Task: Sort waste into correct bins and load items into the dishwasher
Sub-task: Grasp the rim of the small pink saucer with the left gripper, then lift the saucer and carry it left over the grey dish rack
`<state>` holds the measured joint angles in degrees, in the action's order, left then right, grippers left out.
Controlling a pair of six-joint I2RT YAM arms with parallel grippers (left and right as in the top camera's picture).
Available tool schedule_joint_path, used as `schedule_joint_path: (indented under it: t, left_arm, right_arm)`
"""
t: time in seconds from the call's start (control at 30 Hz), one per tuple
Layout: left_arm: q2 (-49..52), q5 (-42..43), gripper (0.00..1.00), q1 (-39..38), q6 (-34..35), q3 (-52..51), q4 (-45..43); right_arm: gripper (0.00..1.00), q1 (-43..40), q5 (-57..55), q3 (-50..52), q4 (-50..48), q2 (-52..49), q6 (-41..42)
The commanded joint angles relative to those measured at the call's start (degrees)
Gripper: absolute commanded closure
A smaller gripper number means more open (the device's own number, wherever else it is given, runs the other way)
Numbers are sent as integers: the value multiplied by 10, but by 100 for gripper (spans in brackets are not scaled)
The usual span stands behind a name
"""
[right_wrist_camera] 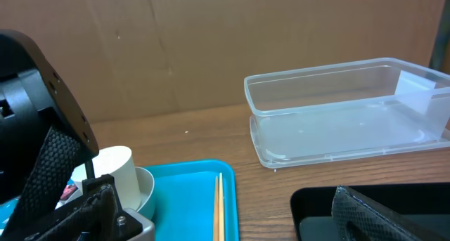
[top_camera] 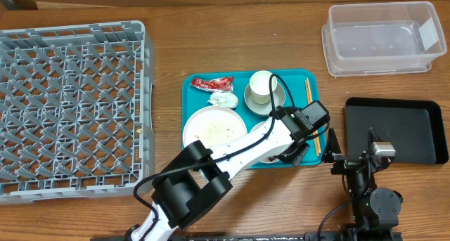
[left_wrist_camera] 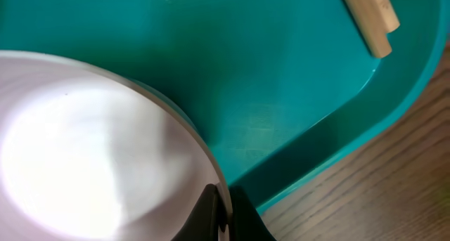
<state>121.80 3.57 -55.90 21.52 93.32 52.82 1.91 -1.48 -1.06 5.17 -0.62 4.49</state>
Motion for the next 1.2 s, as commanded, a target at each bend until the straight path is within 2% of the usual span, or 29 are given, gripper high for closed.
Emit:
schedule_joint_path:
  t: [0.0, 0.2, 0.37, 0.63, 0.87, 1.03, 1.17]
  left_arm:
    - [3, 86, 96, -5, 3, 25, 1]
    - [1, 100, 96, -3, -4, 111, 66]
    - [1, 95, 96, 9, -23, 224, 168]
    - [-1, 59, 96, 80, -35, 410, 329]
    - [-1, 64, 96, 237, -49, 528, 440]
    - [-4, 158, 96, 389, -96, 531, 440]
    - [-4, 202, 96, 513, -103, 531, 440]
  right_arm:
    - [0, -2, 1, 6, -4, 5, 2]
    - [0, -2, 1, 6, -4, 5, 2]
    - [0, -2, 1, 6, -4, 5, 2]
    - [0, -2, 1, 6, -4, 5, 2]
    - [0, -2, 1, 6, -4, 5, 2]
    - [0, -2, 1, 6, -4, 5, 2]
    - [0, -2, 1, 6, -4, 5, 2]
